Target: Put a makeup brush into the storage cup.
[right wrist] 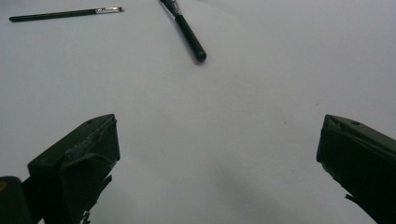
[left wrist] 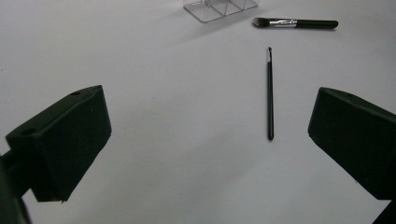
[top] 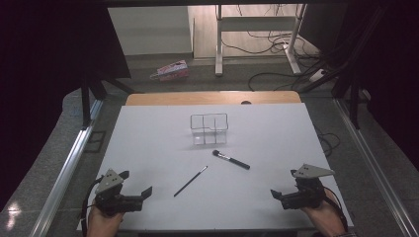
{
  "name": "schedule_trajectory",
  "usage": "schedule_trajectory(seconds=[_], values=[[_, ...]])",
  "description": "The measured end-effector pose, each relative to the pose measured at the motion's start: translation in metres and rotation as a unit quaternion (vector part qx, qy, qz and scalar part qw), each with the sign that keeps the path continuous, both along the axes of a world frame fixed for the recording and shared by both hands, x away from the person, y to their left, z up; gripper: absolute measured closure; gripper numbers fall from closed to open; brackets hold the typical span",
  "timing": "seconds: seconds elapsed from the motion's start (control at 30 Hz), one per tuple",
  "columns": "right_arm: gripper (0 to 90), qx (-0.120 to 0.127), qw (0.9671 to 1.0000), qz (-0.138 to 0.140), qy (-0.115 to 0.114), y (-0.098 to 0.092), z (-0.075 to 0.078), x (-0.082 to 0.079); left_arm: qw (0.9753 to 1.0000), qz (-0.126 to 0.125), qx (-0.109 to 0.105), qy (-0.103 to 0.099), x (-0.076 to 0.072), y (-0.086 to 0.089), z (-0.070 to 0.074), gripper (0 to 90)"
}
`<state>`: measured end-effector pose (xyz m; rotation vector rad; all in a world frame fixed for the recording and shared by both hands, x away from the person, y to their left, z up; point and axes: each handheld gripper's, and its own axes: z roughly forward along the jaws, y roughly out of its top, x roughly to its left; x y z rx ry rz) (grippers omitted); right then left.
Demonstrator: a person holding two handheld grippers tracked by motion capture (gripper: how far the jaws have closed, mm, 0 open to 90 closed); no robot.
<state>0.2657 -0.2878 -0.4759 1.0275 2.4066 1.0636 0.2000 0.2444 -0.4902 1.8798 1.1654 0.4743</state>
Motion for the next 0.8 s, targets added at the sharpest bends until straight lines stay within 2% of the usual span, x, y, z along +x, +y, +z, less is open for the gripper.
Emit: schedule_trajectory(seconds=[0.23, 0.47, 0.8], values=[[0.0, -0.001, 1.0, 0.005, -0.001, 0.0021, -0.0002, -0.0007, 0.9998, -0.003, 0.021, -0.002, 0.0021, -0.0033, -0.0013, 0.9], [0.0, 0.001, 0.9999, 0.006, 0.012, 0.0023, -0.0019, 0.0003, 0.9994, -0.003, 0.034, -0.002, 0.004, -0.0073, -0.001, 1.8], [0.0, -0.015, 0.9998, 0.005, 0.008, 0.003, -0.0019, 0.0, 0.9994, 0.003, 0.033, -0.006, 0.0041, -0.0053, -0.0016, 1.7]])
